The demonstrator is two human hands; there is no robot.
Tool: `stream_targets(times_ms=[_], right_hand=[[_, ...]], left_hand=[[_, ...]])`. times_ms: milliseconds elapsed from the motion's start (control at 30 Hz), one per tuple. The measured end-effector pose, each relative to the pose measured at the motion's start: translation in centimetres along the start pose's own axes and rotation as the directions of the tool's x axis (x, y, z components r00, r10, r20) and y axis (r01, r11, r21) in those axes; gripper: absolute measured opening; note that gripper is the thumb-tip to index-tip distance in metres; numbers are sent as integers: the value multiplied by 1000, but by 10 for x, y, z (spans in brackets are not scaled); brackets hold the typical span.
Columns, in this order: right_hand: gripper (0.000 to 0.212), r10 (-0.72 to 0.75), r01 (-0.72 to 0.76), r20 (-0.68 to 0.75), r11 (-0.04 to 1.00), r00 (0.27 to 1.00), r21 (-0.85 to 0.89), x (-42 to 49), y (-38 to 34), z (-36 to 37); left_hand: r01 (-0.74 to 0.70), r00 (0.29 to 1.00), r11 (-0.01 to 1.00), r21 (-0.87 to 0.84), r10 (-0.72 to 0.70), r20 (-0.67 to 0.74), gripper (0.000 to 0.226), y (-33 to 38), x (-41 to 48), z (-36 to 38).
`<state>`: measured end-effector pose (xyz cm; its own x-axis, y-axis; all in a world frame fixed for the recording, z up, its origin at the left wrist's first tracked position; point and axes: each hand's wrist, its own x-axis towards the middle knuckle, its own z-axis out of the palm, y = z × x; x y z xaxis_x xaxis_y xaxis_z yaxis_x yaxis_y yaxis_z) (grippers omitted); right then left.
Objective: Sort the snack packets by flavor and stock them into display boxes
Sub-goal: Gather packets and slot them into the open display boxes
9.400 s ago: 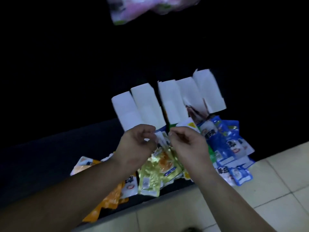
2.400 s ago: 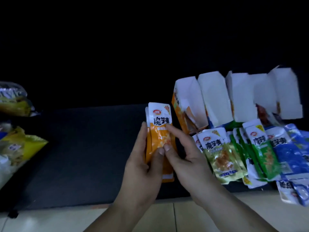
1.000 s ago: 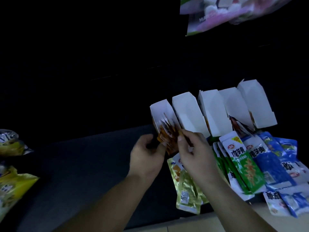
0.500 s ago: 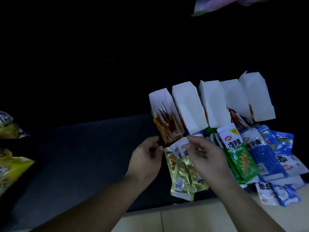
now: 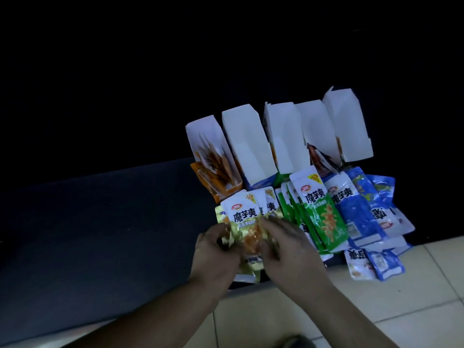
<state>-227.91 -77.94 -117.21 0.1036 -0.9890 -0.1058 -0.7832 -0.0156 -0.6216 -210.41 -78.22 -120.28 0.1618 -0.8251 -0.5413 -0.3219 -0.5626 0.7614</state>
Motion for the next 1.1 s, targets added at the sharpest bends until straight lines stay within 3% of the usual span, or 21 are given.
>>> stream_targets(times_ms=[67,233,333,467,667,833,900,967,1100], right_hand=[[53,-20,20,-6,1000,1000,13,-4,-2,3],[49,49,-36,-48,969,998,245,-10,-5,14],[48,85,-65,-89,975,992,215,-11,-4,15],[55,91,-87,-26,987,995,136,-12,-10,17],[51,155,-141,-20,940,988,312,-7,-10,10],[60,164,-172,55,964,985,203,-11,-18,13],[68,182,-194,68,947,981,258,-14,-20,13],[63,209,-211,43,913,977,351,-15,-22,12],[48,307,-287,45,812,951,508,-11,-27,8]], left_hand=[[16,999,998,-62,-18,-41,61,13,-6,-2],[-12,1000,980,-196,6,-29,39,21,-17,-8],[-34,999,983,-182,28,-35,42,18,-15,-12],[-42,999,987,-154,38,-28,39,17,-15,-11],[-60,997,985,-159,53,-48,35,16,-18,-20],[-64,997,984,-167,57,-43,28,17,-19,-14],[-51,998,990,-131,47,-30,47,22,-20,-10],[-38,999,990,-138,38,0,59,20,-18,-6],[2,1000,976,-216,1,14,42,28,-19,-8]])
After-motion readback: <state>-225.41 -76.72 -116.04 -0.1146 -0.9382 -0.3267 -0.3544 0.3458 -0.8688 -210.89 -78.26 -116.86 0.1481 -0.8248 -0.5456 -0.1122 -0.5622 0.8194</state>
